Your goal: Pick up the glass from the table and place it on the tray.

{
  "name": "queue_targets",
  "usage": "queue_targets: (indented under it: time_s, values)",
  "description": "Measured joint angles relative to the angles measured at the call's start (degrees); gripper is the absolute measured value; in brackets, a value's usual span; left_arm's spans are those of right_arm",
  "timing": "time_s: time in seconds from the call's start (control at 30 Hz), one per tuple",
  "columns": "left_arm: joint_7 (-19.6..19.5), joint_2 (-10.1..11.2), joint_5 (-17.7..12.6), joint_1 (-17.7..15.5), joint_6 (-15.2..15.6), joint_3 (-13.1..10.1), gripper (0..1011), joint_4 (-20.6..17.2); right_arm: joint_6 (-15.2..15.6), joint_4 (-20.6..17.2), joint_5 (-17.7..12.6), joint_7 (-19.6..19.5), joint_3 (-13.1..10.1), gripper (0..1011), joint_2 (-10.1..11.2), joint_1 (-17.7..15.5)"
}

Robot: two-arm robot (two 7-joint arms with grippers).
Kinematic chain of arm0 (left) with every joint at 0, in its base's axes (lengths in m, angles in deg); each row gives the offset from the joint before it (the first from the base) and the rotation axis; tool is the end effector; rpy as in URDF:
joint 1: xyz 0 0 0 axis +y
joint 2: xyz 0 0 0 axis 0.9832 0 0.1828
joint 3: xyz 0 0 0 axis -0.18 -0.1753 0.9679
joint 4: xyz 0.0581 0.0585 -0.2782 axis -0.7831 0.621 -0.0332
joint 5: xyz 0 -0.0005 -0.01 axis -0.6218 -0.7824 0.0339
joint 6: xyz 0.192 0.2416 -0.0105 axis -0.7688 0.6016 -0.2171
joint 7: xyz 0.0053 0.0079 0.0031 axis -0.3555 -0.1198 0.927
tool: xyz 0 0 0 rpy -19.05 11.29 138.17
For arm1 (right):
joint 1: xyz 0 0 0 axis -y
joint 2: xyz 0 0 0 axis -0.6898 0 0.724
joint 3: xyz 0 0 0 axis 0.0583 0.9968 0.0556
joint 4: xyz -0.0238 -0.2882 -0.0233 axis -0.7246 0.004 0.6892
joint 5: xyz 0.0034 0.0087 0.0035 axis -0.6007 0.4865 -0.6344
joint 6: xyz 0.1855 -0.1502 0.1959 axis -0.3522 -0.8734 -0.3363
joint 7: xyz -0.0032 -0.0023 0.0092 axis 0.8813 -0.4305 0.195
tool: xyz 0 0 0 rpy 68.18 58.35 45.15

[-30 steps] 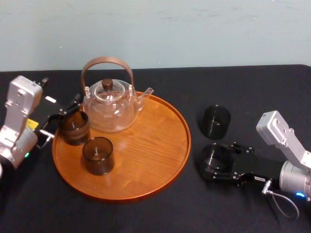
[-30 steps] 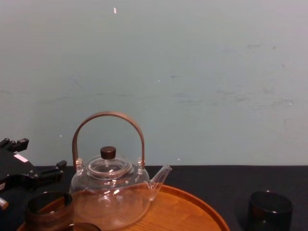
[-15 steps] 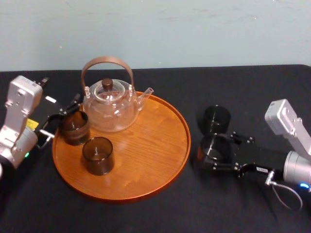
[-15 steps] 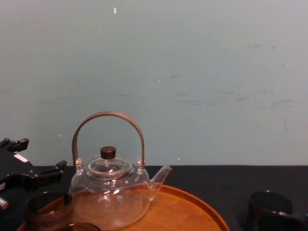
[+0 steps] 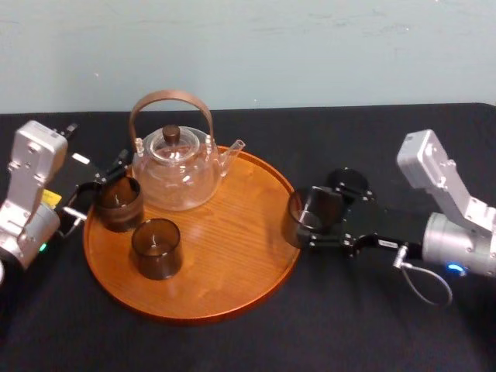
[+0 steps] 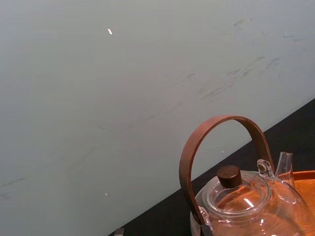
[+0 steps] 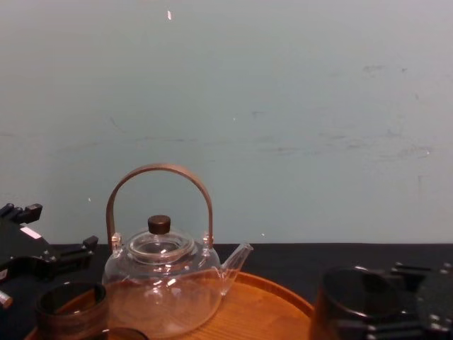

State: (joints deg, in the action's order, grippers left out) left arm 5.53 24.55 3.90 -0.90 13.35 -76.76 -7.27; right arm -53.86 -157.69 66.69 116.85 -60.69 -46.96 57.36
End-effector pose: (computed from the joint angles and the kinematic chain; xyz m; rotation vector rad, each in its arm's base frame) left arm 0.3580 0.0828 -0.3022 0.3045 -0.2851 1.2480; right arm 0.3493 -0.0642 -0.2558 -0.3452 -0.0475 -0.5480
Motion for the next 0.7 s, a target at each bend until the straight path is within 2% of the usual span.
queue_targets:
  time_s: [0.2,0.4,0.43,0.7]
  values:
    - [0.0,0.0,0.0,0.0,0.0,0.0,1002,0.0,-0.68,2.3,0.85,0.85,3.0,904,-2.95,3.48]
    - [0.0,0.0,0.0,0.0,0.0,0.0,1001,0.0,-1.32,4.07,1.62,1.25,5.33,904,-5.34,5.6]
    - [0.0,0.0,0.0,0.0,0.0,0.0,1001,0.0,-1.93,6.61,2.82,1.5,8.67,904,-8.24,7.4]
    - [0.0,0.0,0.0,0.0,0.0,0.0,1001,0.0,-2.9,9.34,4.27,1.4,10.72,904,-10.0,8.02]
